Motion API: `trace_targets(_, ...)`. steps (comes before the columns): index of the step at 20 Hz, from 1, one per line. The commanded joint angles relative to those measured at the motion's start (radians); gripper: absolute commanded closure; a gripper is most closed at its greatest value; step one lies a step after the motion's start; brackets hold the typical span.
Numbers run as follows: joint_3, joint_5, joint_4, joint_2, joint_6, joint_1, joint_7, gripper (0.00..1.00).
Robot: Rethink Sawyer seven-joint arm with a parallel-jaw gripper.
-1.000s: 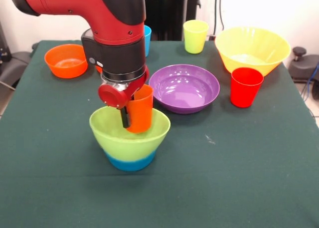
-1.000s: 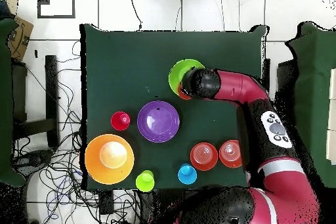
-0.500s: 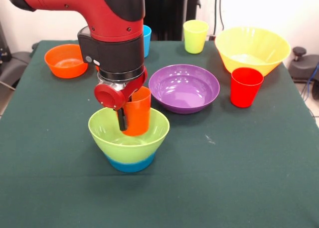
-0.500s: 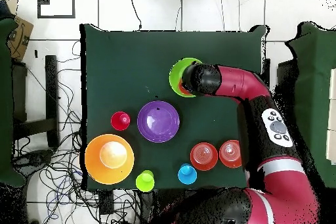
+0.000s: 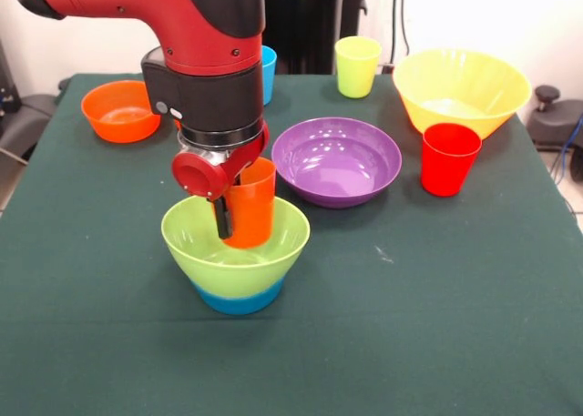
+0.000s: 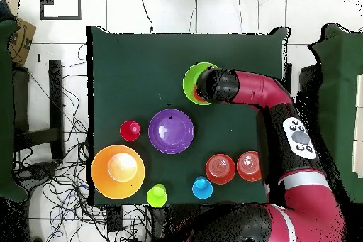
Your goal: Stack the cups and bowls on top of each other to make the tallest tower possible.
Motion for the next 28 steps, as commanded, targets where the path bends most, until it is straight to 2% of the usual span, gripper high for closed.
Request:
trace_targets(1, 0.037, -0.025, -0.037, -0.003, 0.065, 0.033, 0.065, 1.00)
trace_targets(5, 0.011, -0.045, -0.061, 0.015, 0.098, 0.051, 0.057, 1.00)
trace_targets(9, 0.027, -0.042, -0.067, 0.043, 0.052, 0.043, 0.059, 1.00)
trace_targets(18, 0.032, -0.062, -0.071, 0.067, 0.017, 0.026, 0.030, 1.00)
trace_targets(28, 0.036, -0.076, -0.080, 0.058, 0.010, 0.023, 0.004, 1.00)
